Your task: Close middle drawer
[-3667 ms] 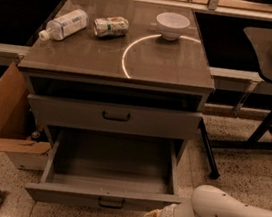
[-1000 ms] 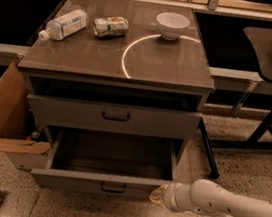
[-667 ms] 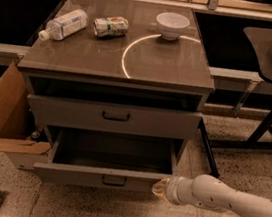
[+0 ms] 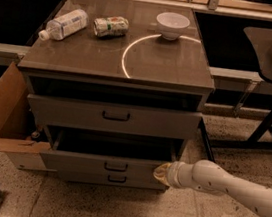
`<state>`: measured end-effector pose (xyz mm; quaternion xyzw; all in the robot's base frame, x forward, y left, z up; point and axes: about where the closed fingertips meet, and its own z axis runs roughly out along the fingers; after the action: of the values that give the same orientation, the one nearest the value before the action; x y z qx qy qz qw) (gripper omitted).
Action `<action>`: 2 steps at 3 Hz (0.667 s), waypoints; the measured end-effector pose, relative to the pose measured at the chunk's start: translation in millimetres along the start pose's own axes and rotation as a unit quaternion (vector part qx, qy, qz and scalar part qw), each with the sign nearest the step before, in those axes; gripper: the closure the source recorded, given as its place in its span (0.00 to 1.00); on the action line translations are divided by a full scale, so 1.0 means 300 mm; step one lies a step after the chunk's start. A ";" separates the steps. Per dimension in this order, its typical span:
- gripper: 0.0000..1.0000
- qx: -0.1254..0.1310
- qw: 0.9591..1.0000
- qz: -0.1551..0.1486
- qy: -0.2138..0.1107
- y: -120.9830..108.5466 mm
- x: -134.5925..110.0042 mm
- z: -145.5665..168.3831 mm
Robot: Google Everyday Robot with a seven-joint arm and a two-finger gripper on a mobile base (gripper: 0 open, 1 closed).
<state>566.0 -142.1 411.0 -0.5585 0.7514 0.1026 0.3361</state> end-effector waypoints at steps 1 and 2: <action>1.00 -0.001 1.000 0.004 -0.001 -0.077 0.001 0.041; 1.00 -0.001 1.000 0.009 0.001 -0.147 0.001 0.070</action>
Offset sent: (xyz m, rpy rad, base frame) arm 0.0765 -0.0117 -0.0060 0.0030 0.0166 -0.0277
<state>614.2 -146.8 404.8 -0.5519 0.7568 0.1062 0.3338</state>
